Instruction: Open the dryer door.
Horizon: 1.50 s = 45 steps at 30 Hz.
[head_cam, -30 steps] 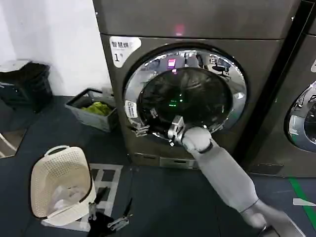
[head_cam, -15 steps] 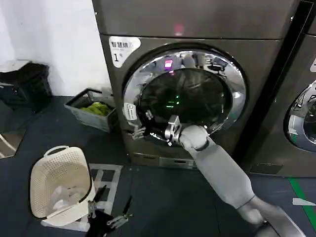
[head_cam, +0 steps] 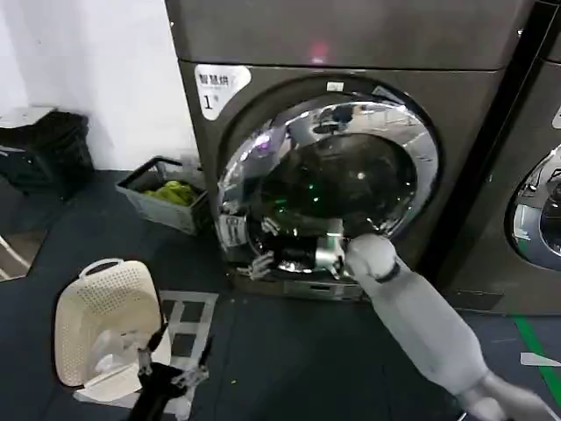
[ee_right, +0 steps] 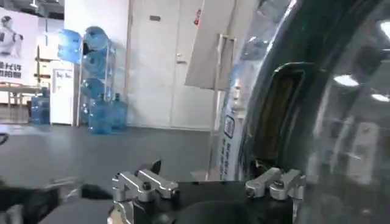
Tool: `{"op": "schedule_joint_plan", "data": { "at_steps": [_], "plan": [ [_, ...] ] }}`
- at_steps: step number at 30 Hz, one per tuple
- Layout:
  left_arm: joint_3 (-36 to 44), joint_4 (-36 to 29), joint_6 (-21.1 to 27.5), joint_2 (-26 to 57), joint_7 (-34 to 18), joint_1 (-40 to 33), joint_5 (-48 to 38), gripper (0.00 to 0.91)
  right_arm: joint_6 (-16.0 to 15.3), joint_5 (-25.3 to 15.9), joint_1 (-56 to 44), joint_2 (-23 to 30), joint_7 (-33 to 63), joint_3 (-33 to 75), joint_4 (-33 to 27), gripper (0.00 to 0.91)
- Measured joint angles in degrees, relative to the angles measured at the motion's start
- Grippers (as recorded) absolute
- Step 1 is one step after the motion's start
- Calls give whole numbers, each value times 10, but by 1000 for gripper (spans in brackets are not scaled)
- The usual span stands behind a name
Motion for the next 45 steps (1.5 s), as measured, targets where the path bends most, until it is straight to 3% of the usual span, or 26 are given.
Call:
{"op": "schedule_joint_plan", "data": {
  "at_steps": [4, 16, 20, 34, 45],
  "plan": [
    [-14, -10, 42, 0, 0, -10, -9, 907, 4, 29, -22, -21, -37, 17, 22, 907],
    [-45, -37, 78, 42, -26, -41, -50, 907, 29, 37, -75, -62, -115, 49, 59, 907],
    [-62, -42, 94, 59, -31, -53, -91, 907, 22, 44, -94, -74, -138, 63, 73, 907],
    [-68, -13, 93, 134, -53, -113, -173, 907, 26, 57, -171, -103, -240, 123, 100, 907],
    [-5, 7, 98, 217, 36, -163, -292, 907, 26, 63, -231, -143, -272, 187, 129, 907]
  ]
}}
